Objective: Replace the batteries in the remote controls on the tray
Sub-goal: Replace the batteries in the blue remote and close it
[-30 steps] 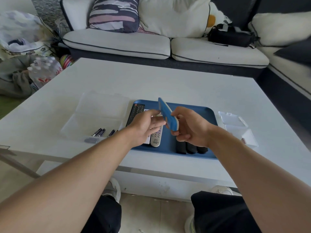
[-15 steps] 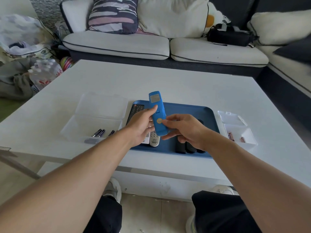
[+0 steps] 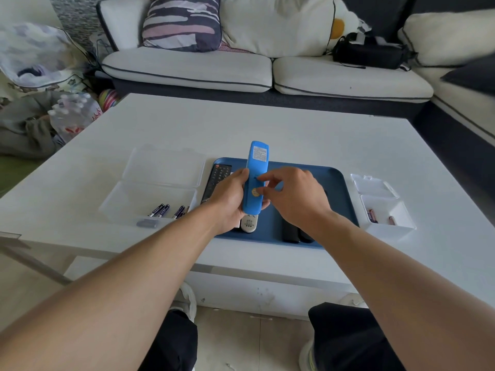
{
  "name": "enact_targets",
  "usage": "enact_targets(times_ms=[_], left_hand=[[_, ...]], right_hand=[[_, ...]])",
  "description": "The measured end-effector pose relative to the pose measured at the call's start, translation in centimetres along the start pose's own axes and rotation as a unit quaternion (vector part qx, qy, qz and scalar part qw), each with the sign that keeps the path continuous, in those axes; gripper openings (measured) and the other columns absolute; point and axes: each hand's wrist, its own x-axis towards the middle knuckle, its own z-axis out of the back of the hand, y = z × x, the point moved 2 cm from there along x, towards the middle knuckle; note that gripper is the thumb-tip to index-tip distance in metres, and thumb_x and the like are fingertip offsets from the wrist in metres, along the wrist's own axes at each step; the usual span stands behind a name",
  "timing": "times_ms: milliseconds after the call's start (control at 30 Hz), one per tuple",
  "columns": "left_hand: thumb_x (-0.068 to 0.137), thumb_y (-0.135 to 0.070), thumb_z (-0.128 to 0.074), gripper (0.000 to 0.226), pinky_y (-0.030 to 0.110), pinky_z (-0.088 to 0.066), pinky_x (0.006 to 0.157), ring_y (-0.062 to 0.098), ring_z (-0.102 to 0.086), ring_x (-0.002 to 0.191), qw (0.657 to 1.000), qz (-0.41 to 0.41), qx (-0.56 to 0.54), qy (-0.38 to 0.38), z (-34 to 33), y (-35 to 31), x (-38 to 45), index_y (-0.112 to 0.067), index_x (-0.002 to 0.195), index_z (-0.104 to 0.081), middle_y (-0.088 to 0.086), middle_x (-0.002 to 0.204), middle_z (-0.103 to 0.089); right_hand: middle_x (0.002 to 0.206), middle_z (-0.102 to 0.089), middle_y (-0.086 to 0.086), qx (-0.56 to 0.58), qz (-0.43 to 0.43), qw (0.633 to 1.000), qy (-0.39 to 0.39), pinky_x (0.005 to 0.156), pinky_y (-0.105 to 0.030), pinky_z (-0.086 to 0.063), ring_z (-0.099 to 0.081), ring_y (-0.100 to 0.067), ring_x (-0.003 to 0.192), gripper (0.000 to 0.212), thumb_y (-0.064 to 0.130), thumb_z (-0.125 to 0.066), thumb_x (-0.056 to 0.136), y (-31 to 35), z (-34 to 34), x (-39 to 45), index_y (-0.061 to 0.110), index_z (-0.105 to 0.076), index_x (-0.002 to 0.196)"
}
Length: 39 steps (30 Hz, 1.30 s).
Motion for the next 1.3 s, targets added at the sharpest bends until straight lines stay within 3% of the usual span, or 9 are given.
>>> enact_targets(times_ms=[100,300,533,700,833,967,1033,1133,1300], left_hand=[[0.110,-0.028,-0.035,0.034,0.031,-0.058,0.055,0.021,-0.067,0.068,1.000,0.000,-0.007,-0.006,0.2,-0.1,-0.1,-0.011,0.113,-0.064,0.009,0.084,-0.074],[0.110,-0.029,-0.034,0.036,0.032,-0.057,0.056,0.022,-0.067,0.073,1.000,0.006,-0.007,-0.002,0.3,-0.1,-0.1,-0.011,0.122,-0.062,0.012,0.094,-0.072],[0.110,-0.027,-0.034,0.036,0.034,-0.057,0.058,0.024,-0.065,0.074,1.000,0.004,0.031,-0.003,0.5,-0.2,-0.2,-0.007,0.124,-0.061,0.014,0.096,-0.070],[0.110,-0.025,-0.034,0.032,0.033,-0.053,0.061,0.027,-0.058,0.064,0.990,-0.020,0.134,0.033,0.8,0.0,-0.2,-0.005,0.114,-0.059,0.017,0.094,-0.062],[0.109,-0.029,-0.038,0.037,0.030,-0.052,0.059,0.023,-0.061,0.066,0.980,-0.011,0.195,0.044,1.1,0.5,-0.2,-0.002,0.117,-0.062,0.014,0.086,-0.065],[0.107,-0.025,-0.040,0.033,0.041,-0.052,0.079,0.025,-0.066,0.077,0.983,-0.020,0.182,-0.017,1.5,0.4,0.6,-0.004,0.115,-0.065,0.012,0.097,-0.073],[0.107,-0.022,-0.039,0.031,0.050,-0.054,0.087,0.027,-0.067,0.074,0.988,-0.013,0.146,-0.040,1.6,0.3,0.9,-0.007,0.102,-0.066,0.009,0.088,-0.074],[0.108,-0.024,-0.040,0.033,0.052,-0.051,0.098,0.027,-0.067,0.075,0.993,0.008,0.104,-0.049,1.7,0.3,1.0,-0.015,0.090,-0.067,0.005,0.079,-0.073],[0.108,-0.026,-0.042,0.031,0.039,-0.058,0.077,0.025,-0.070,0.080,0.991,0.018,0.132,-0.032,1.5,0.5,1.1,-0.009,0.114,-0.067,0.012,0.103,-0.071]], right_hand=[[0.102,-0.068,0.018,-0.025,0.017,0.999,-0.011,0.067,-0.029,-0.044,-0.058,-0.010,0.082,0.031,0.050,-0.064,0.091,0.1,0.0,0.1,0.041,-0.068,0.120],[0.104,-0.067,0.018,-0.025,0.023,0.999,-0.013,0.071,-0.031,-0.050,-0.061,-0.011,0.087,0.033,0.051,-0.065,0.091,0.2,0.1,-0.1,0.040,-0.069,0.122],[0.105,-0.066,0.017,-0.036,0.032,0.999,-0.004,0.068,-0.028,-0.044,-0.059,-0.010,0.089,0.035,0.050,-0.065,0.092,0.2,-0.1,0.0,0.039,-0.066,0.125],[0.099,-0.063,0.014,-0.001,0.022,0.998,0.051,0.065,-0.028,-0.040,-0.057,-0.011,0.084,0.027,0.047,-0.072,0.085,-0.5,-0.3,0.4,0.033,-0.064,0.107],[0.081,-0.063,0.009,0.058,0.005,0.992,0.114,0.056,-0.025,-0.044,-0.057,-0.009,0.063,0.032,0.041,-0.079,0.082,-0.6,-0.1,0.5,0.021,-0.055,0.090],[0.082,-0.068,-0.004,0.146,-0.032,0.977,0.151,0.047,-0.027,-0.052,-0.066,-0.010,0.057,0.028,0.023,-0.082,0.082,-1.7,0.4,0.6,0.018,-0.057,0.092],[0.083,-0.071,-0.006,0.107,-0.067,0.980,0.154,0.046,-0.025,-0.051,-0.067,-0.014,0.059,0.022,0.022,-0.080,0.082,-3.3,0.8,0.8,0.020,-0.061,0.092],[0.078,-0.075,-0.005,0.042,-0.116,0.975,0.182,0.044,-0.022,-0.049,-0.067,-0.016,0.061,0.019,0.022,-0.080,0.081,-5.9,1.0,0.7,0.014,-0.065,0.090],[0.074,-0.075,0.001,0.017,-0.155,0.961,0.229,0.044,-0.021,-0.046,-0.065,-0.014,0.059,0.022,0.027,-0.082,0.080,-7.7,-0.1,0.2,0.012,-0.067,0.086]])
